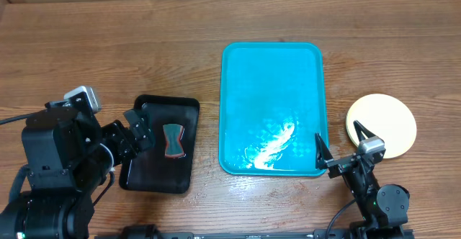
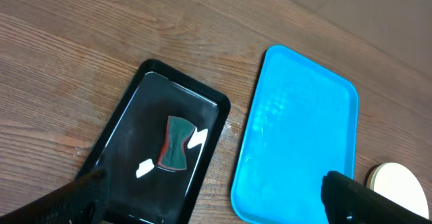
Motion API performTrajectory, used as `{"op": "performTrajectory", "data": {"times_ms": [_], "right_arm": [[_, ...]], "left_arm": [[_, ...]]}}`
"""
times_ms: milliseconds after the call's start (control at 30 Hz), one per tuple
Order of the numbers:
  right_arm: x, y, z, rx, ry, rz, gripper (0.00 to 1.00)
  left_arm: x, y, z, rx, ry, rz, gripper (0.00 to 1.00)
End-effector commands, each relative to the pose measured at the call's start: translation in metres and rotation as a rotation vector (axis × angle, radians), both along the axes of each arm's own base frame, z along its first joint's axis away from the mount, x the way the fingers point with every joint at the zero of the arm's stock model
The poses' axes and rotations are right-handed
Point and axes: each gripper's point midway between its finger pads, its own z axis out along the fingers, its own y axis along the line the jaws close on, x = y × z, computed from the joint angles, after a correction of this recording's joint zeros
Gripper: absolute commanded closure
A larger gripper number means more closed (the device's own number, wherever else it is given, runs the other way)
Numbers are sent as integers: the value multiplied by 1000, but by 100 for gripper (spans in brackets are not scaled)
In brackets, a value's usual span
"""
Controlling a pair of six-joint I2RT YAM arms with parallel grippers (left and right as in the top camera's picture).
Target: Clean dirty plates on tray and stack at the side
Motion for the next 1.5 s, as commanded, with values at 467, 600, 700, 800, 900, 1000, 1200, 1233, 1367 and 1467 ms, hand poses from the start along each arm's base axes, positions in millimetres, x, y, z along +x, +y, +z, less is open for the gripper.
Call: {"op": "performTrajectory", "data": {"times_ms": [467, 600, 700, 800, 900, 1000, 1200, 1233, 1367, 1467], "right_arm": [[1, -2, -2, -3, -5, -13, 0], [1, -2, -2, -3, -5, -13, 0], [1, -2, -2, -3, -5, -13, 0], [1, -2, -2, -3, -5, -13, 0], [1, -2, -2, -3, -5, -13, 0], [1, -2, -2, -3, -5, -13, 0], [1, -2, -2, -3, -5, -13, 0], [1, -2, -2, -3, -5, -13, 0], [1, -2, -2, -3, -5, -13, 0], [1, -2, -2, -3, -5, -13, 0]], "left_arm": [[25, -17, 0, 112, -518, -168, 0], [22, -25, -23, 168, -615, -227, 0], [19, -31, -44, 199, -686, -263, 0], [16, -31, -62, 207, -734, -262, 0], [14, -31, -82, 212, -764, -258, 0], [12, -28, -98, 220, -775, -242, 0], [20, -24, -117, 237, -843, -212, 0], [22, -24, -124, 238, -840, -207, 0], [27, -22, -155, 238, -781, -202, 0], [27, -20, -161, 239, -757, -196, 0]]}}
